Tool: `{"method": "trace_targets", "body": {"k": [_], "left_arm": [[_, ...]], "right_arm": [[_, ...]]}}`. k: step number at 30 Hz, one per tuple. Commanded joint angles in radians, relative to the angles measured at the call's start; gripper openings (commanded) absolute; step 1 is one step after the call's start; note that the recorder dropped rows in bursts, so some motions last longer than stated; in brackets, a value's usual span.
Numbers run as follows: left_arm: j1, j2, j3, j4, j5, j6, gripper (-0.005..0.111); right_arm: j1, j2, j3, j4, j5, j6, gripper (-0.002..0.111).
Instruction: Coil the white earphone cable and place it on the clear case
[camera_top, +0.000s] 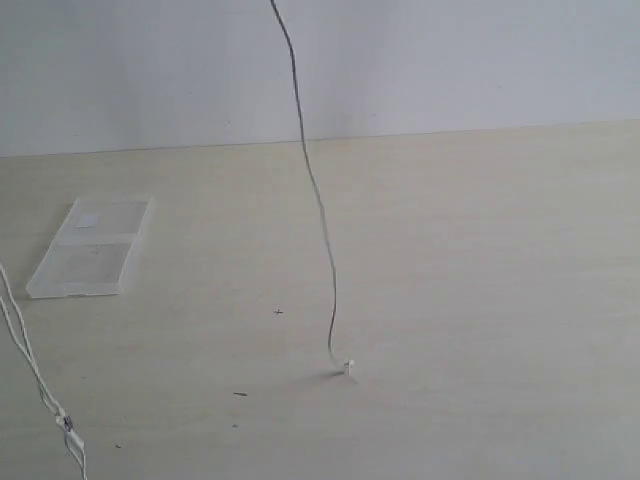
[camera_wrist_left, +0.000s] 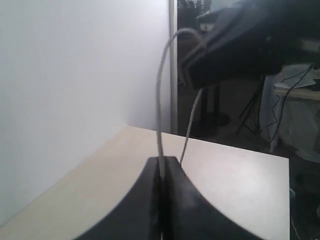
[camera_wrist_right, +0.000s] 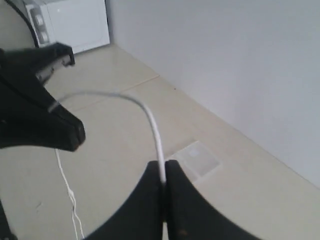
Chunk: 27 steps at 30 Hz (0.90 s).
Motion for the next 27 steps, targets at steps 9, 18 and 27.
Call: {"method": "trace_targets", "body": {"k": [9, 18, 27], "left_arm": [[-0.004, 0.008, 0.016, -0.075, 0.093, -0.004, 0.0], [-0.004, 0.008, 0.016, -0.108, 0.119, -0.004, 0.001], [-0.004, 0.008, 0.016, -0.084, 0.095, -0.004, 0.045]], "right_arm": [[-0.001, 0.017, -0.048, 0.113, -0.03, 0.0, 0.0], [-0.001, 0.029, -0.053, 0.18, -0.12, -0.012, 0.0], [-0.001, 0.031, -0.077, 0.182, -0.12, -0.031, 0.0]]}}
